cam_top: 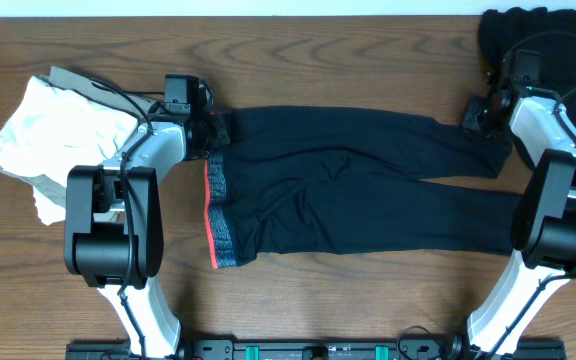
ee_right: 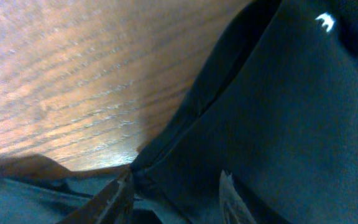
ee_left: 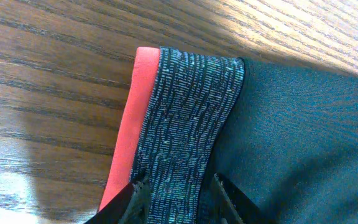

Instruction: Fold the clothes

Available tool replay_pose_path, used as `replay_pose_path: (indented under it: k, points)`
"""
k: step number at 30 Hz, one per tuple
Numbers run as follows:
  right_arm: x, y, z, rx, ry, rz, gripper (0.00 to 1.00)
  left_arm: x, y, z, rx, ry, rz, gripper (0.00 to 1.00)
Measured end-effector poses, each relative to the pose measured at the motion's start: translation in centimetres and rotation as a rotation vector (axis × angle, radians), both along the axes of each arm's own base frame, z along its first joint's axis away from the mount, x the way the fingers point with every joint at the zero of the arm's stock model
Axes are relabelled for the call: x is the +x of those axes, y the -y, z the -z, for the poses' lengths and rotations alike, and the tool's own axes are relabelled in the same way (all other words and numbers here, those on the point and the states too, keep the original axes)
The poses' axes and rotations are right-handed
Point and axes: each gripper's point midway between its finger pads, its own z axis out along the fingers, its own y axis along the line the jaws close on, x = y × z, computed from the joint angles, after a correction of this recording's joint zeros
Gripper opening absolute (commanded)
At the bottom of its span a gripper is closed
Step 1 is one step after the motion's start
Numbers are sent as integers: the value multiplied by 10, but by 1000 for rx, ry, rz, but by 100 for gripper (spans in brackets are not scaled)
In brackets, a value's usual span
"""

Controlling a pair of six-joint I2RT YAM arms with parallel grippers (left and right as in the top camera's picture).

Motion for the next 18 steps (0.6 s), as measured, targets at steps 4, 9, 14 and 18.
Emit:
replay_pose_path:
  k: [4,9,14,18]
  points:
    - [-1,-2,7,2,-15,-7,48,0,0,0,0,0,0,36]
    - [1,-11,7,3,-12,-55,48,0,0,0,0,0,0,36]
    - [2,-18,7,-2,-11,-127,48,0,0,0,0,0,0,36]
    - [2,-18,7,-9,-11,-145,46,0,0,0,0,0,0,36]
